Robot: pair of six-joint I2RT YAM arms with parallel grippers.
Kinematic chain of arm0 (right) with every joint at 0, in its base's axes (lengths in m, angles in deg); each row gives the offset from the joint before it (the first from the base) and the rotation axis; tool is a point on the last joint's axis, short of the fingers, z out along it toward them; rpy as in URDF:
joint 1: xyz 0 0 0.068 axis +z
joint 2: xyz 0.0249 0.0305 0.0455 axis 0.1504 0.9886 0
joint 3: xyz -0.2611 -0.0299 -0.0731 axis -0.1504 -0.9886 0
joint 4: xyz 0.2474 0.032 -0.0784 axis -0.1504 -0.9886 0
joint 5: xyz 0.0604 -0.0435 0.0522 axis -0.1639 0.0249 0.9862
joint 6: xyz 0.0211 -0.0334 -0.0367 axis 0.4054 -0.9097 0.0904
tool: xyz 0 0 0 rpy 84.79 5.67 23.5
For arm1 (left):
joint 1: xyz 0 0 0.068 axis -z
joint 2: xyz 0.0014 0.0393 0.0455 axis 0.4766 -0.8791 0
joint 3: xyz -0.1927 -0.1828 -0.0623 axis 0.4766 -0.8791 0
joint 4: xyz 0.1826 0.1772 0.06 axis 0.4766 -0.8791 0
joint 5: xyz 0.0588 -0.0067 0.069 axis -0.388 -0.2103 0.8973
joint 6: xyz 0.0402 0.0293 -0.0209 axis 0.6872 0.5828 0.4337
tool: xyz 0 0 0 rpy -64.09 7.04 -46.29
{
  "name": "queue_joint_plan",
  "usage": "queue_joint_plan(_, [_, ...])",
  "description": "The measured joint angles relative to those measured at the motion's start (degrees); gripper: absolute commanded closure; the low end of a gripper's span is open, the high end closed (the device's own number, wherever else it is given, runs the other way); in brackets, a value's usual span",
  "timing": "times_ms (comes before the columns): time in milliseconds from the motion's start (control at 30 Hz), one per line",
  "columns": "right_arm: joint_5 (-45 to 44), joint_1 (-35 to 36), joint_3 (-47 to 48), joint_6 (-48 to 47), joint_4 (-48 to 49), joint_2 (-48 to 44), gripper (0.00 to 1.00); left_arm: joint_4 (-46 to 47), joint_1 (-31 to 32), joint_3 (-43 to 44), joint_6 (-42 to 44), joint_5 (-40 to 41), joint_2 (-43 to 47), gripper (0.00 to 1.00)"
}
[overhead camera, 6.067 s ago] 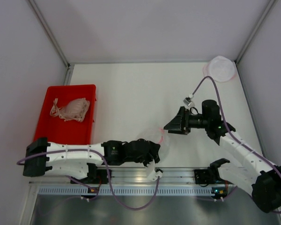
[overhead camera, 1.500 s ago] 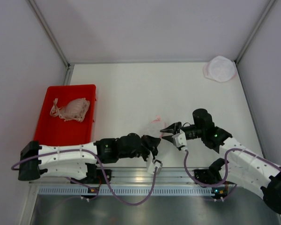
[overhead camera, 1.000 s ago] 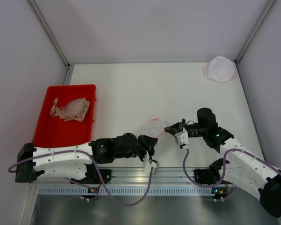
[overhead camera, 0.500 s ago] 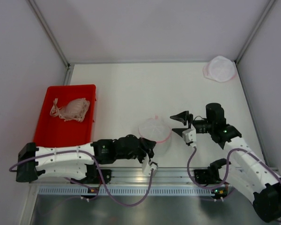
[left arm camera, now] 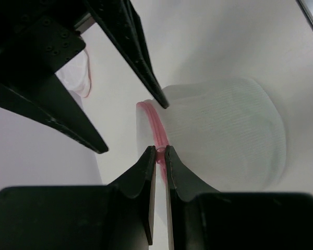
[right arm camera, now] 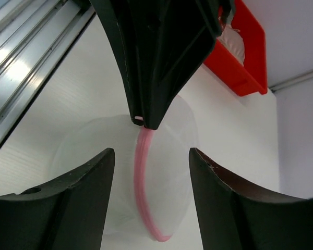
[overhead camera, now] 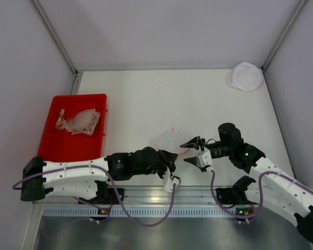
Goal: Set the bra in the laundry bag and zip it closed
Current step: Zip the zipper on the laundry bag.
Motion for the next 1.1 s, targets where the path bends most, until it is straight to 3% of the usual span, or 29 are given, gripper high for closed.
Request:
queue_joint_plan(133, [-2.75,0.92,-0.96,4.09,2.43,2.60,0.49,0.17,-0.07,0.50,-0.35,0.20,-0.13,1.00])
queue_joint_plan(233, [-5.09,0.94,-1.86,6.49,6.03,4.24,0.70,0.28,-0.07,0.87,-0.66,0.20,-0.44,1.00])
queue_joint_plan(267, [-5.73,0.94,-2.03,7.13,7.04,4.81,0.81,0.28,-0.07,0.87,-0.76,0.22,-0.44,1.00])
queue_joint_plan(400, [-7.72,0.96,-2.32,8.11,9.44,6.08,1.00,0.48,-0.15,0.87,-1.07,0.61,-0.44,1.00])
queue_joint_plan(600, [-6.93,-1.57,-3.69,4.66,10.51,4.63,1.00,0.26,-0.24,0.83,-2.03,1.77,0.59,1.00])
queue_joint_plan(733, [-2.67,-7.63,-3.82,-0.61,9.97,4.74,1.00,-0.48,-0.50,0.22,-2.69,2.78,2.84,1.00])
queue_joint_plan(800, [-0.26,-10.95,-3.82,-3.50,9.73,5.44,0.97,-1.09,-0.50,-0.46,-2.89,3.21,4.24,1.00])
queue_joint_plan(833, [0.79,-12.44,-3.82,-4.87,9.66,6.25,0.90,-1.29,-0.50,-0.72,-2.91,3.23,4.70,1.00])
queue_joint_plan(867, [1.97,-13.92,-3.80,-6.25,9.60,7.32,0.68,-1.57,-0.50,-1.01,-2.93,3.37,5.16,1.00])
queue_joint_plan(900, [2.12,-15.08,-3.76,-7.34,9.38,8.63,0.60,-1.75,-0.50,-1.22,-3.02,3.37,5.46,1.00])
queue_joint_plan(933, [1.92,-16.26,-3.67,-8.70,8.96,9.94,0.43,-2.12,-0.48,-1.29,-3.06,3.23,5.70,1.00])
queue_joint_plan(1000, [1.90,-17.62,-3.21,-10.58,7.34,11.69,0.37,-2.45,-0.44,-1.29,-3.06,3.15,5.73,1.00])
queue_joint_plan(1100, [2.84,-17.75,-1.55,-11.85,3.98,11.19,0.35,-2.45,-0.44,-1.27,-3.28,3.17,4.81,1.00])
